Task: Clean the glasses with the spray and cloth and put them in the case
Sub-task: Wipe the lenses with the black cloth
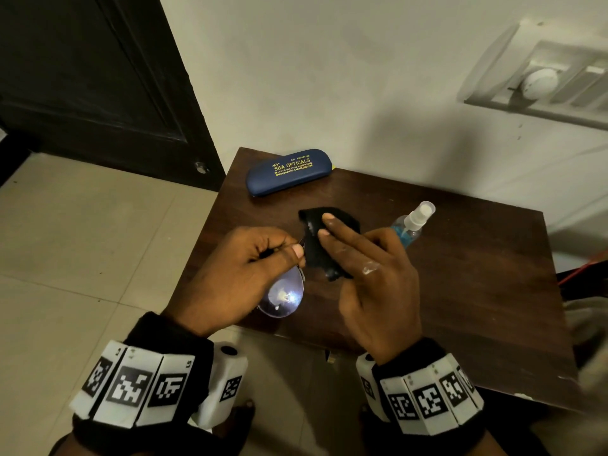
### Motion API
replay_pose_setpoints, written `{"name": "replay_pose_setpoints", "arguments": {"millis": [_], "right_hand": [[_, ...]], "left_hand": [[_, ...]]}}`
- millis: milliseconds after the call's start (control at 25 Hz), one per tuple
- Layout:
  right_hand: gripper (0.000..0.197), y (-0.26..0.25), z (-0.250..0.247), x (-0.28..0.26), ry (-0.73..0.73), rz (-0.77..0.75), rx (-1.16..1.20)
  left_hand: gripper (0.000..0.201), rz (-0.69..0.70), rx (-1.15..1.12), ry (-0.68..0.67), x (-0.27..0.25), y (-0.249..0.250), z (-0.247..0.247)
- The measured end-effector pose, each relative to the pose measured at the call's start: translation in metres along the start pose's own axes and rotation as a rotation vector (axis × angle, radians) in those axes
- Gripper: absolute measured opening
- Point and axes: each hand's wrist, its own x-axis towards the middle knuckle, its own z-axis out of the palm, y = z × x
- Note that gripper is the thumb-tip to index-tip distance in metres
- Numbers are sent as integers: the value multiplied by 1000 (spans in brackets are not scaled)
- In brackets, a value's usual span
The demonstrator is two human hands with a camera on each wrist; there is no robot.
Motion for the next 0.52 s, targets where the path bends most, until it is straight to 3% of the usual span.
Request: {"name": "replay_pose_setpoints", "arguments": {"millis": [120,320,520], "right_hand": [[53,3,-1,0,10,45,-24],[49,-9,-1,-1,-46,-99,7],[53,5,0,1,1,36,-21]], "left_hand": [[29,8,-15,10,1,0,1],[32,12,-39,-6,1,-7,-1],[28,0,-38,8,1,-2,-2]]}}
